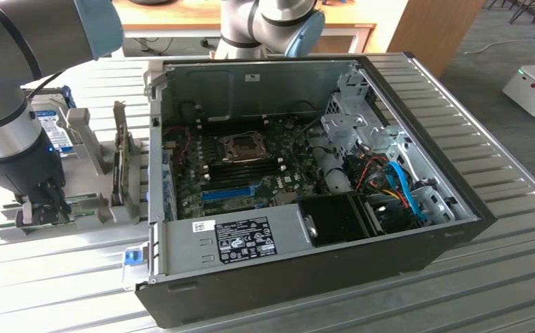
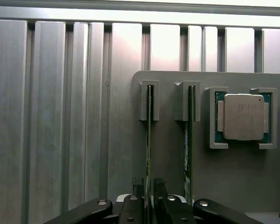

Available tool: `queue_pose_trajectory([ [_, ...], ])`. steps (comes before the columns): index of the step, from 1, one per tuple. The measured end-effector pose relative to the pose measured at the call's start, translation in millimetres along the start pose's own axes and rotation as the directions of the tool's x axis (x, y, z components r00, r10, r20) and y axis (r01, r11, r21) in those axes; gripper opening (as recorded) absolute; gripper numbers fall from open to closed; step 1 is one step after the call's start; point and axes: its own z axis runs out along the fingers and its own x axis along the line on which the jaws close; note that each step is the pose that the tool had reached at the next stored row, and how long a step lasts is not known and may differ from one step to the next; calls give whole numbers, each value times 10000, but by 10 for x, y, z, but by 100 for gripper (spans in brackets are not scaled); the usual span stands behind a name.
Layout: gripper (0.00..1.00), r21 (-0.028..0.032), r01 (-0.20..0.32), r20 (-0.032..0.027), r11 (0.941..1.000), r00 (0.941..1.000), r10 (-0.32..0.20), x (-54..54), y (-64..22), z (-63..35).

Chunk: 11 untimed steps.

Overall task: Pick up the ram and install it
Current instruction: 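Pick up the ram and move it above insertion slot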

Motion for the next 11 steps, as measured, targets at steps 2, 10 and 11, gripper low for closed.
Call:
queue_pose_trajectory([
  [2,23,0,1,0,10000,10000,-1,0,0,0],
  [10,23,-1,40,-1,10000,10000,-40,0,0,0],
  [11,23,0,41,-1,10000,10000,-41,0,-1,0],
])
